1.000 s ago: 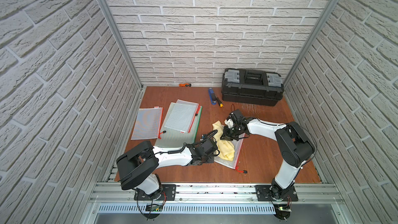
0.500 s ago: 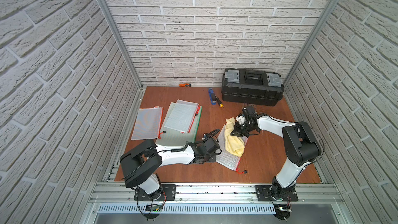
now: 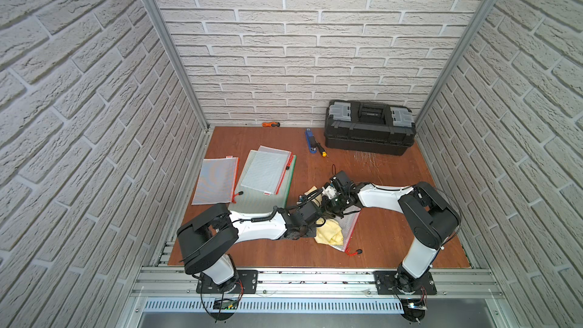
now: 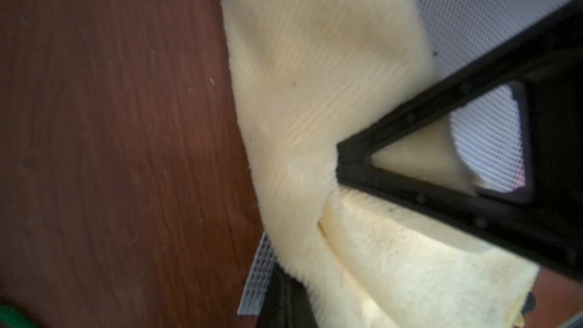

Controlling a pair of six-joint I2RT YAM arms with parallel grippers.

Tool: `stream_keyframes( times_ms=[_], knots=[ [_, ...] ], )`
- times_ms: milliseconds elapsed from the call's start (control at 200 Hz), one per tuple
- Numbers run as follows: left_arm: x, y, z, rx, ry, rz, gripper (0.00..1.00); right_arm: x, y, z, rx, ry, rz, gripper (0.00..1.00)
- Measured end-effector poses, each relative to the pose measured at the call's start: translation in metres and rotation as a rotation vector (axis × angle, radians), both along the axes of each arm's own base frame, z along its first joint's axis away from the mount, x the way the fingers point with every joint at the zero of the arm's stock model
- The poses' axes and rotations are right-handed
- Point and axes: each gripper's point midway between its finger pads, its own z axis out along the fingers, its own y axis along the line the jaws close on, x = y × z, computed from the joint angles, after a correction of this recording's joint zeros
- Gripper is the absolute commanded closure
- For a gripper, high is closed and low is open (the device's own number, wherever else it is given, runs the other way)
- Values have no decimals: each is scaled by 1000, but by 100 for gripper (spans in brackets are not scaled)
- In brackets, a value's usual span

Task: Wipe the document bag
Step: Wipe the dirt from the document bag.

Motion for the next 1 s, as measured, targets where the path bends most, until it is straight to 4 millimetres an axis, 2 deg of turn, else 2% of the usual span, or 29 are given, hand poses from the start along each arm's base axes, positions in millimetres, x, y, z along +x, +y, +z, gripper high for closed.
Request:
stream_keyframes(
  times_ms=[125,215,285,370,440,490,595,785,845,900,1000],
  knots=[
    [0,0,0,2,1,0,100,27,-26,3,-1,-9,-75,98],
    [0,0,0,3,1,0,100,55,-65,6,-24,-26,-163,98],
    [0,0,0,2,1,1,100,68,-94,8,-53,-39,-214,98],
    [0,0,0,2,1,0,100,75,-126,12,-91,-54,-260,98],
    [0,0,0,3,1,0,100,73,-137,16,-105,-56,-265,98],
    [0,0,0,4,1,-1,100,70,-137,19,-102,-55,-257,98],
    [1,-3,0,10,0,-9,100,54,-121,16,-87,-43,-211,98],
    [3,-6,0,20,1,-17,100,-9,-66,11,-92,-8,-34,98],
    [4,-7,0,25,2,-20,100,-28,-54,10,-78,3,-1,98],
    [4,-7,0,30,2,-24,100,-40,-51,8,-72,19,8,98],
    [5,-9,0,34,0,-32,100,-51,-62,3,-97,43,-13,98]
  ],
)
